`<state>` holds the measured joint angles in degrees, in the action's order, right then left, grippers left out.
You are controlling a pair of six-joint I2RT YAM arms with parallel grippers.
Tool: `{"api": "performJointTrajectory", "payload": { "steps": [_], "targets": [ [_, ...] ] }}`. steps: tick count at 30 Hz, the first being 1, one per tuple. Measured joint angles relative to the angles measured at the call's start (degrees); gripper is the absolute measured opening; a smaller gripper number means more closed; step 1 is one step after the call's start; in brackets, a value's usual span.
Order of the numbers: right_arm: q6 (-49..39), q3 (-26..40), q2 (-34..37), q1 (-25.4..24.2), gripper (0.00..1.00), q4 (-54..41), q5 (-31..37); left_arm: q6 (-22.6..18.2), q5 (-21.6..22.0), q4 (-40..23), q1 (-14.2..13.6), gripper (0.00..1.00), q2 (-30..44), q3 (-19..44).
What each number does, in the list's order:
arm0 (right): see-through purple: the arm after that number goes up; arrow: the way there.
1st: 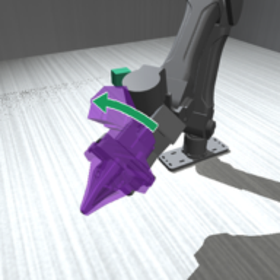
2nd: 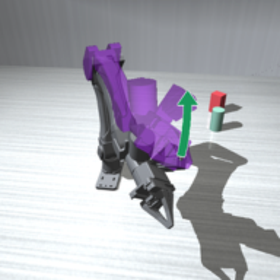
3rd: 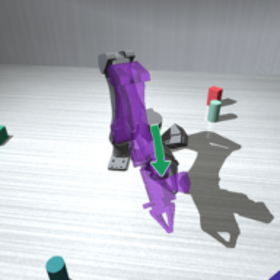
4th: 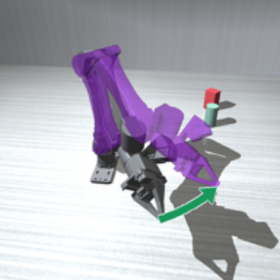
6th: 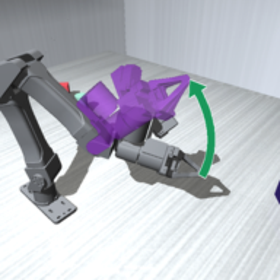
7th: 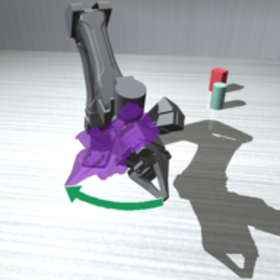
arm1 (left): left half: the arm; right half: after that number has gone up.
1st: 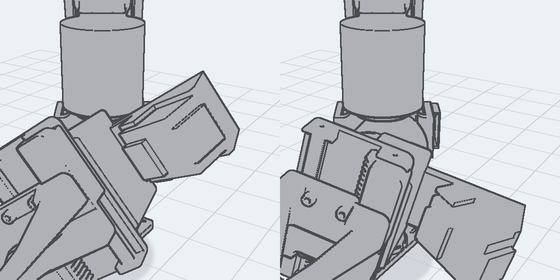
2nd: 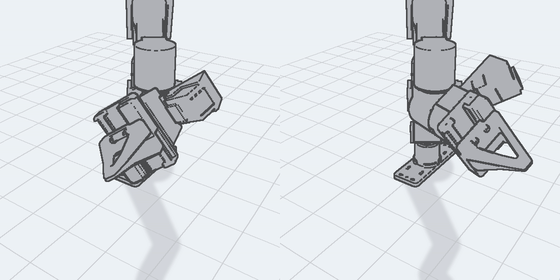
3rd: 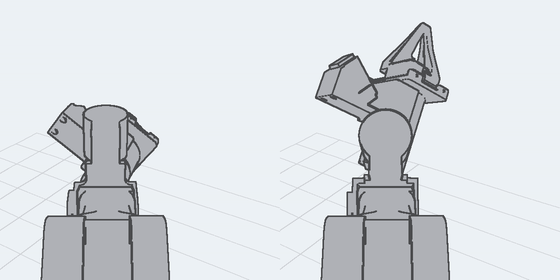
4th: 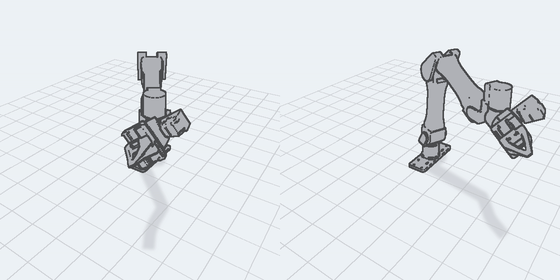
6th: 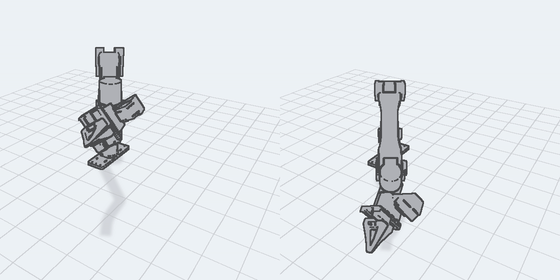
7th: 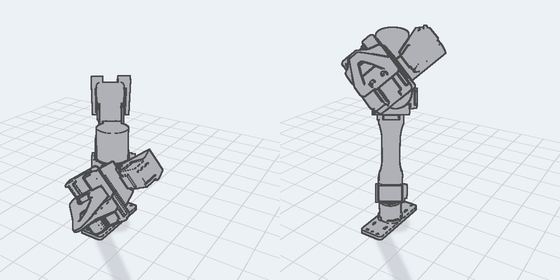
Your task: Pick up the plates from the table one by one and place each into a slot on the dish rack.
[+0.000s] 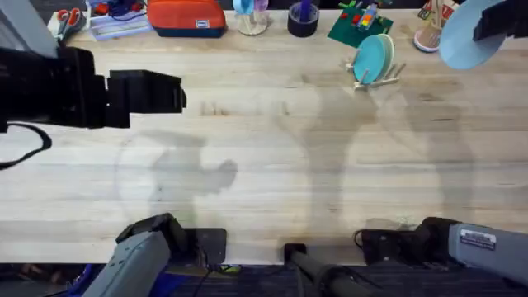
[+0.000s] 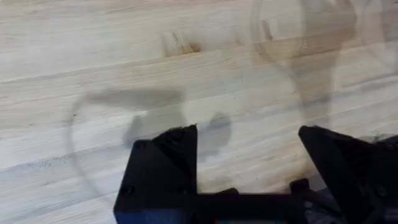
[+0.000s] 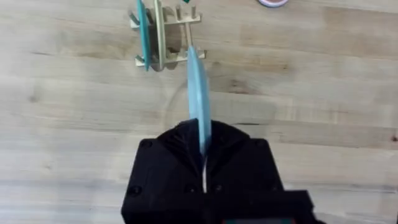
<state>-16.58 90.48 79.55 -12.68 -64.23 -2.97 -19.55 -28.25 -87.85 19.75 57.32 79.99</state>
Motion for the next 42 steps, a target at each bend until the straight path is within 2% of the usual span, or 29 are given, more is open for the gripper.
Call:
{"api": "performJointTrajectory", "payload": {
  "steps": [15, 31, 42],
  "targets": [
    [-2.34, 0.0, 2.22, -0.14, 0.031, 8.72, -4.41, 0.0, 0.0, 0.0, 0.0, 0.993, 0.0, 0.0],
    [1.97, 0.0, 2.58, -0.14, 0.03, 9.16, -4.85, 0.0, 0.0, 0.0, 0.0, 0.993, 0.0, 0.0],
    [3.8, 0.0, 7.76, -0.14, 0.031, 9.69, -5.0, 0.0, 0.01, 0.0, 0.0, 0.993, 0.0, 0.0]
  ]
}}
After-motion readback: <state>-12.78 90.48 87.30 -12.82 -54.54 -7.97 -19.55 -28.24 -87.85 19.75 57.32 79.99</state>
